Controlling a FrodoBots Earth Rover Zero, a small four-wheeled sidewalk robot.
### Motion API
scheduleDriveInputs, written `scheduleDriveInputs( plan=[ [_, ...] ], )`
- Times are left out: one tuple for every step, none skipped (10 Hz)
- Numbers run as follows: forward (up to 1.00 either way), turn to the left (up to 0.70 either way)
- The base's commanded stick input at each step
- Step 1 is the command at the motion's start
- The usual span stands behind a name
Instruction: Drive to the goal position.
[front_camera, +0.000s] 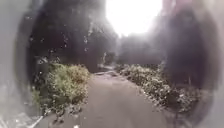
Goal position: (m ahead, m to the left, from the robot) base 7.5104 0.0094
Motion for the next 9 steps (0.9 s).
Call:
scheduleDriveInputs(
  plan=[
    [1.00,0.02],
    [1.00,0.01],
    [1.00,0.01],
    [1.00,0.07],
    [1.00,0.00],
    [1.00,0.00],
    [1.00,0.10],
    [1.00,0.01],
    [1.00,0.00]
  ],
)
